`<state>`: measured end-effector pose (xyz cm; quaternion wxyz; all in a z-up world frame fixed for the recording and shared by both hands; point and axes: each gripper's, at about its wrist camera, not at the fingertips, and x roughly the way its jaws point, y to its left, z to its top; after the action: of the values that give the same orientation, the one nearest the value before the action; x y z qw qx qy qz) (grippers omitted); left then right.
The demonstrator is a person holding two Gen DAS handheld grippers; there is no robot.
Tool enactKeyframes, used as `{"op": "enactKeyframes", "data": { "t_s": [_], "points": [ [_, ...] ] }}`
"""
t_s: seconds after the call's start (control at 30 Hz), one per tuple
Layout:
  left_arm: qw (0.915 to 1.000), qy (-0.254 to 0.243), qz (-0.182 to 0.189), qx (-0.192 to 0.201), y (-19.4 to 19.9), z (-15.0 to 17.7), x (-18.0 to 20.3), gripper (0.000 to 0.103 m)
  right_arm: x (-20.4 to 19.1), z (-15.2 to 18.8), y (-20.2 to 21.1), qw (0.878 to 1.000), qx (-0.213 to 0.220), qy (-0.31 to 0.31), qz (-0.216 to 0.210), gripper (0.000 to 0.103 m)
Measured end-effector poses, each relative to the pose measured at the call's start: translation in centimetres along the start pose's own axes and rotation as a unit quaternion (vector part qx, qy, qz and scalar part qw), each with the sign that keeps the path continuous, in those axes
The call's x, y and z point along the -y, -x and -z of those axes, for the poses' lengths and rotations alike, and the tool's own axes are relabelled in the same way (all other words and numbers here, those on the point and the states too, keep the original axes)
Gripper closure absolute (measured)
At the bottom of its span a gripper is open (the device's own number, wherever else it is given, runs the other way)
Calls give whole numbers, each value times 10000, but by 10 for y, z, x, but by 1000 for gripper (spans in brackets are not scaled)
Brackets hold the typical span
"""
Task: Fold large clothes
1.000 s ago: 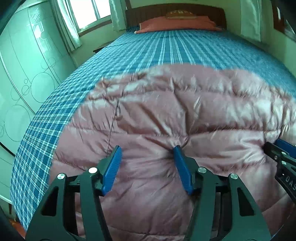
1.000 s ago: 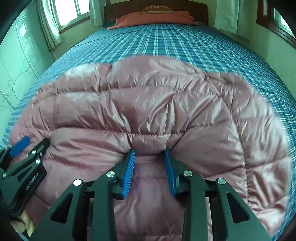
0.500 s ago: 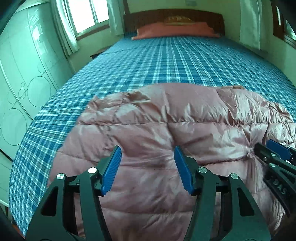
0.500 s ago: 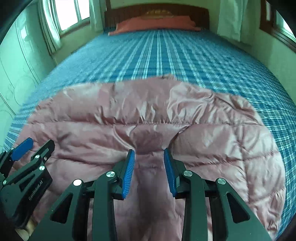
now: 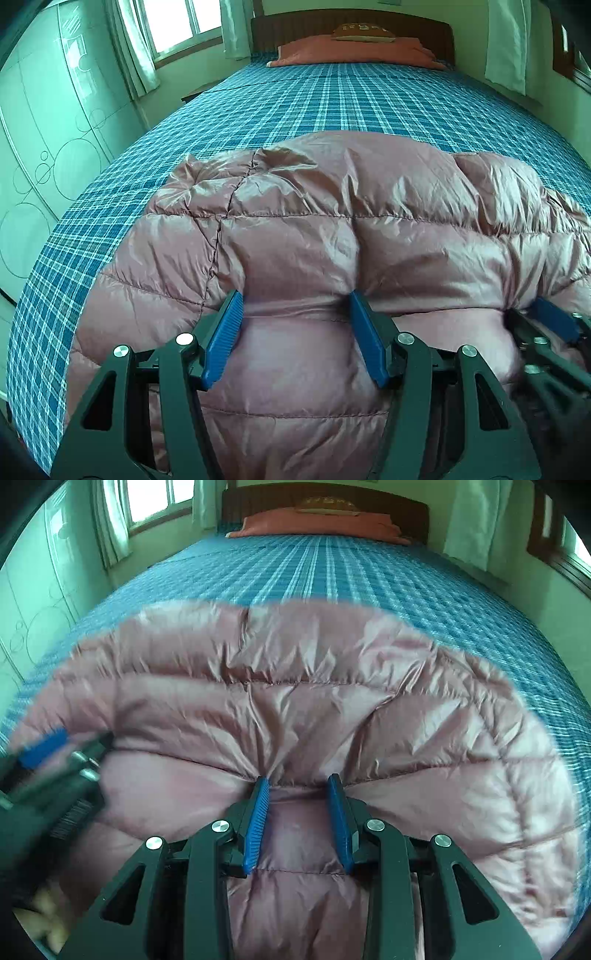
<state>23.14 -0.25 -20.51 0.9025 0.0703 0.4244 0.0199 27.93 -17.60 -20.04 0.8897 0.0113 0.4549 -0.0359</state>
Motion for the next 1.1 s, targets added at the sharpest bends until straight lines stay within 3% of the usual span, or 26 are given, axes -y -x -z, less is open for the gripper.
{"op": "enactKeyframes", "data": {
  "t_s": [0.47,0.97,1.1],
  "points": [
    [9999,119,39,-20,10,-1,-14,43,-3,5,3,9998,179,63,99,69],
    [9980,474,-413,9,42,24,-81,43,-11,16,11,9993,308,111,191,69],
    [9964,683,-502,-18,51,35,-110,37,-11,18,13,9992,333,103,184,69]
  ]
}}
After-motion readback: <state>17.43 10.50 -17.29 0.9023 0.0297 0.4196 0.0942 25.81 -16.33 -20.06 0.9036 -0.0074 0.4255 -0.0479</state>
